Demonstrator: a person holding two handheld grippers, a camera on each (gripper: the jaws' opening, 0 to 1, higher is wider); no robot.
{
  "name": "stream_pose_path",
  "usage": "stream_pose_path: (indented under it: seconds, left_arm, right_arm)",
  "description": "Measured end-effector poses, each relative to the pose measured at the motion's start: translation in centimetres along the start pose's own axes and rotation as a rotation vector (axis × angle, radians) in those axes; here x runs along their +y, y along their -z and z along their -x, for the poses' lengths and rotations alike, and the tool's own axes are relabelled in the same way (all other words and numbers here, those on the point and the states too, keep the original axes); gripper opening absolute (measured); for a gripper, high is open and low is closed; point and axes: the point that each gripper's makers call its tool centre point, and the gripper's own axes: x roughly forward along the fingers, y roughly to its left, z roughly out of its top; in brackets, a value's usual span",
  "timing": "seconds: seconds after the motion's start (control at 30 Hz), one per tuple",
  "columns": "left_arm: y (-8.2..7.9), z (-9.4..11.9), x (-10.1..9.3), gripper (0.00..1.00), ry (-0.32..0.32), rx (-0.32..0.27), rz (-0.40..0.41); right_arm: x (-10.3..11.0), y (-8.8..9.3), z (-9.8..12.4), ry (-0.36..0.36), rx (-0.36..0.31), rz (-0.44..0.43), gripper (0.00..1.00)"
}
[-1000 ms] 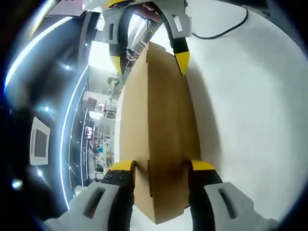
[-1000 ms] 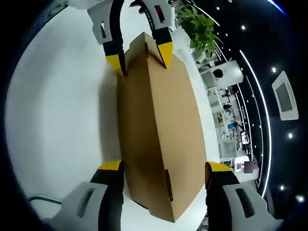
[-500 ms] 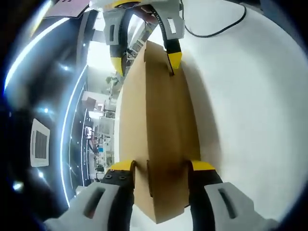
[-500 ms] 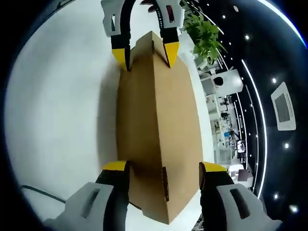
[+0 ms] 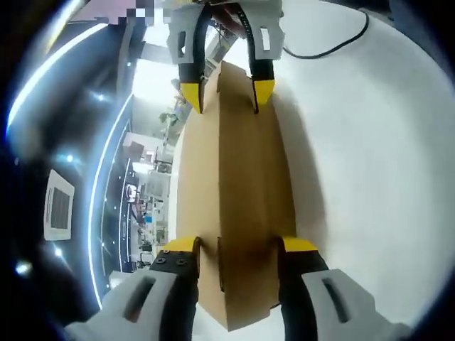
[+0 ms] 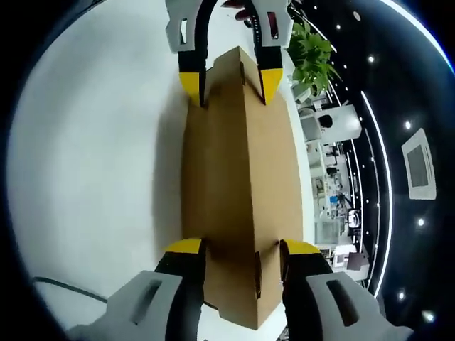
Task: Operate the shoe box by opening the lid, removing the specified soft item, and placing it in the target area until the item is outside and the box remains undamaged.
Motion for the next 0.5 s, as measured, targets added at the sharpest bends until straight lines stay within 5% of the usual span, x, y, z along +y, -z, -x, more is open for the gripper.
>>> stream_pose_path:
  seconds: [0.5]
  left_arm:
    - [0.02,0.13,0.1,0.42,0.005,-0.003,-0.011]
  right_arm:
    - [-0.09,-0.18,0.5,-0.01,-0.012,0.002,0.35]
